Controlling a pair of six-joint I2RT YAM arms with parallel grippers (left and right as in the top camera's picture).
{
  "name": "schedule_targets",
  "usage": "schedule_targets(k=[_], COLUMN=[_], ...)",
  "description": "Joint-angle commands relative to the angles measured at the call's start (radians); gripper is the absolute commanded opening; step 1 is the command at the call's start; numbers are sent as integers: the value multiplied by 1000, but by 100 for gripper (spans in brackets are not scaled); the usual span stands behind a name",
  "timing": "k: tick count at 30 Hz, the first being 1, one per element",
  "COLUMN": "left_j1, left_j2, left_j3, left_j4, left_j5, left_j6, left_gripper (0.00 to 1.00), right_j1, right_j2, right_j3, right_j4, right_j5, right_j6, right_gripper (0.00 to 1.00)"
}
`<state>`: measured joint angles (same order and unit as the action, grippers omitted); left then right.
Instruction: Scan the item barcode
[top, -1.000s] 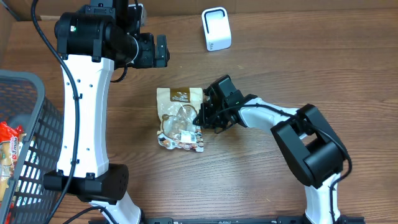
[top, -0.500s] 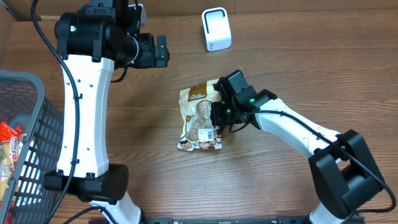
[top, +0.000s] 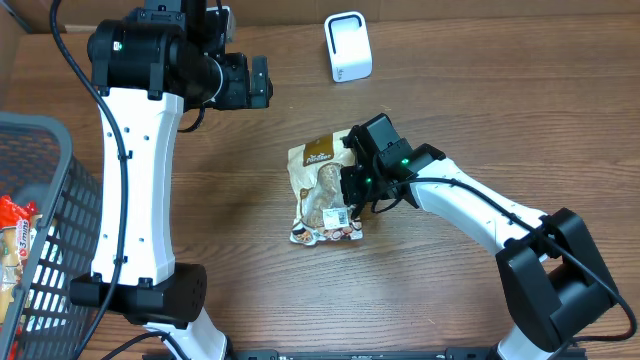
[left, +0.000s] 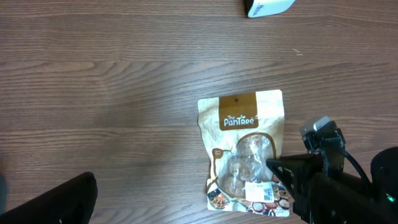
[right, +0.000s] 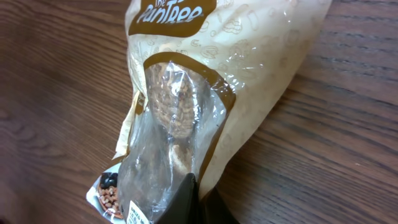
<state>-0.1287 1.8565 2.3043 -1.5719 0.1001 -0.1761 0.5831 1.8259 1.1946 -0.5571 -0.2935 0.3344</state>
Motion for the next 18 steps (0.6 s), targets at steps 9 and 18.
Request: schedule_targets(k=[9,18], left_j1=[4,4], left_j2=[6,6], left_j3=[3,3], left_j4=[2,2], left_j5=[-6,-6], left_j6=[15,15], left_gripper=[99,100], right_j1=[-18,-61], right_j2=[-31,-31], right_j3=[-2,-2], right_j4=[24,27], right_j5=[-69,-264], right_j6=[-21,-21], right_gripper=[4,4])
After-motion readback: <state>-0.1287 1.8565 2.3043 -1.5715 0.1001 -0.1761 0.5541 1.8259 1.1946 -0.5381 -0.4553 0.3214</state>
